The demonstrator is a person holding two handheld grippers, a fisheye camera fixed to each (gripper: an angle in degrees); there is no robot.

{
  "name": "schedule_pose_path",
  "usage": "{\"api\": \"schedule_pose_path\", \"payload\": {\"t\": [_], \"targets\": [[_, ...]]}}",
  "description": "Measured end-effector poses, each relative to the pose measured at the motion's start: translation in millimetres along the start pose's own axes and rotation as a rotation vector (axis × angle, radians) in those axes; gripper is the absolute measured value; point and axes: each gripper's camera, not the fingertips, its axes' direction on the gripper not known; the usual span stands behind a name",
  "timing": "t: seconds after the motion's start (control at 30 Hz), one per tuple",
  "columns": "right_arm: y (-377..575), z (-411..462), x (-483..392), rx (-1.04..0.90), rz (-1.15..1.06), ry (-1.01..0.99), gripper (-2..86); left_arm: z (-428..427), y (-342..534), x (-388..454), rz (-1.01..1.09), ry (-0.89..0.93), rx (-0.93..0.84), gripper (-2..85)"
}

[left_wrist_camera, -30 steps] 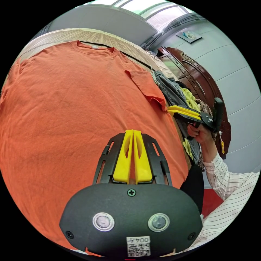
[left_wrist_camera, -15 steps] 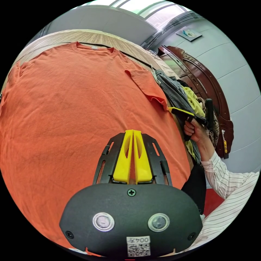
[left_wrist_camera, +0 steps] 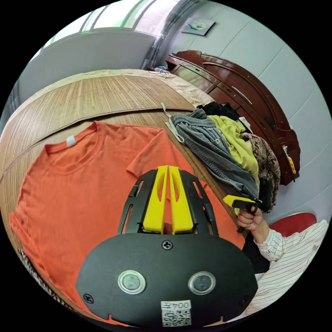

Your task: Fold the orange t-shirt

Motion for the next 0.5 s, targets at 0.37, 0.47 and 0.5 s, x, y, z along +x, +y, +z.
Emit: {"api": "schedule_pose_path", "payload": {"t": [0.37, 0.47, 0.5], "targets": [[-11, -14, 43, -0.054, 0.014, -0.015, 0.3, 128, -129, 43, 0.184, -0.183, -0.154, 6.7], [-11, -20, 49, -0.033, 0.044, -0.061, 0.3, 133, -143, 43, 0.172, -0.154, -0.128, 7.5], [-11, -22, 49, -0.029, 0.040, -0.077, 0.3, 137, -148, 43, 0.173, -0.126, -0.140, 7.7]]}}
